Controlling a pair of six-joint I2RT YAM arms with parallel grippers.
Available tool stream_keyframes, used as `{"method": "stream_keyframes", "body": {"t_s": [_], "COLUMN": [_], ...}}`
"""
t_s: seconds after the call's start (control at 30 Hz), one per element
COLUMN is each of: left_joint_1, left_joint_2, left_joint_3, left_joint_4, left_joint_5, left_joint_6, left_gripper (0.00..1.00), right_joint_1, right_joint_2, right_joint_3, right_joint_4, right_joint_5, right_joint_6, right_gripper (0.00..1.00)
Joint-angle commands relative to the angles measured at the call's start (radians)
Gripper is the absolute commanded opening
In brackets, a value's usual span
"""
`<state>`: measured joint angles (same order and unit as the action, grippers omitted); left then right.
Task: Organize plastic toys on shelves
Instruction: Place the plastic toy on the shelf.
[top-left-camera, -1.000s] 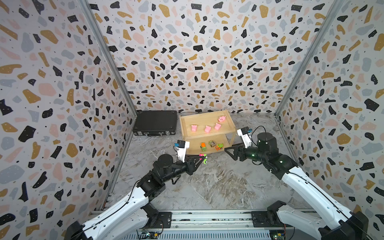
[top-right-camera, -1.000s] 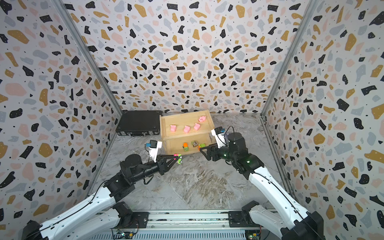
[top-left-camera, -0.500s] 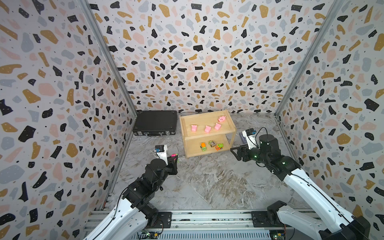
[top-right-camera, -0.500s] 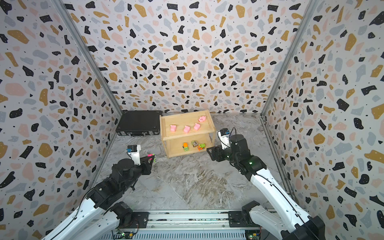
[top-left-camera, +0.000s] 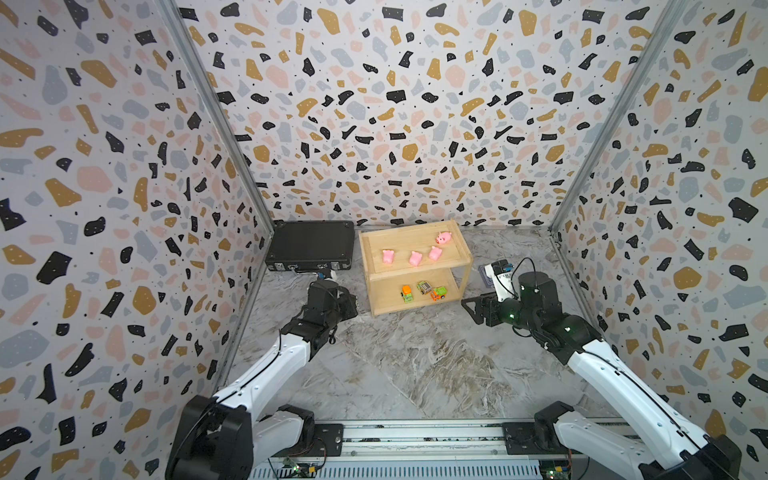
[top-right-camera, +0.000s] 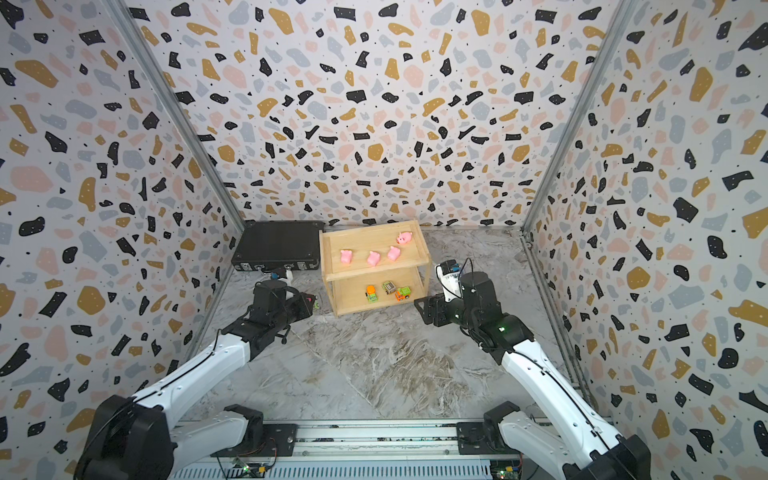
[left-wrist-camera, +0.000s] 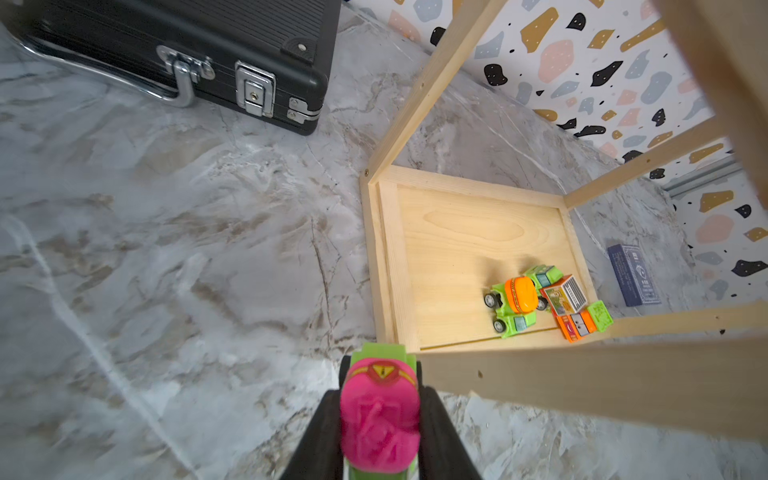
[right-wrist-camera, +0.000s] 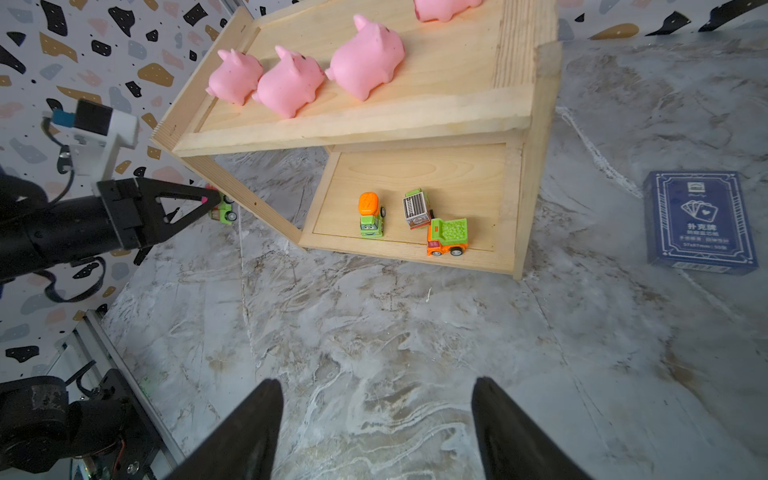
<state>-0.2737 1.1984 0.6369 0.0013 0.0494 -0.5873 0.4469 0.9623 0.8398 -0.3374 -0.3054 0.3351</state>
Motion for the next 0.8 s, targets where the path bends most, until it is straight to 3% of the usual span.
{"method": "stream_keyframes", "body": {"t_s": [0.0, 0.57, 0.77], "left_joint_1": [0.013, 0.016, 0.016], "left_joint_2": [0.076, 0.333, 0.389], "left_joint_3": [0.051, 0.153, 0.173], "left_joint_4": [0.165, 0.304, 0.339], "left_joint_5": [0.089, 0.12, 0.196], "left_joint_6": [-0.013, 0.001, -0.002], "left_gripper": [0.11, 0.1, 0.1], "right_joint_1": [-0.005, -0.007, -0.007], "right_joint_2": [-0.027, -0.025, -0.022], "right_joint_3": [-0.005, -0.024, -0.034], "right_joint_4": [0.005, 0.009, 0.012], "right_joint_5": [-0.013, -0.038, -0.033], "right_joint_6": [-0.007, -0.013, -0.013], "right_gripper": [0.76, 0.77, 0.76]}}
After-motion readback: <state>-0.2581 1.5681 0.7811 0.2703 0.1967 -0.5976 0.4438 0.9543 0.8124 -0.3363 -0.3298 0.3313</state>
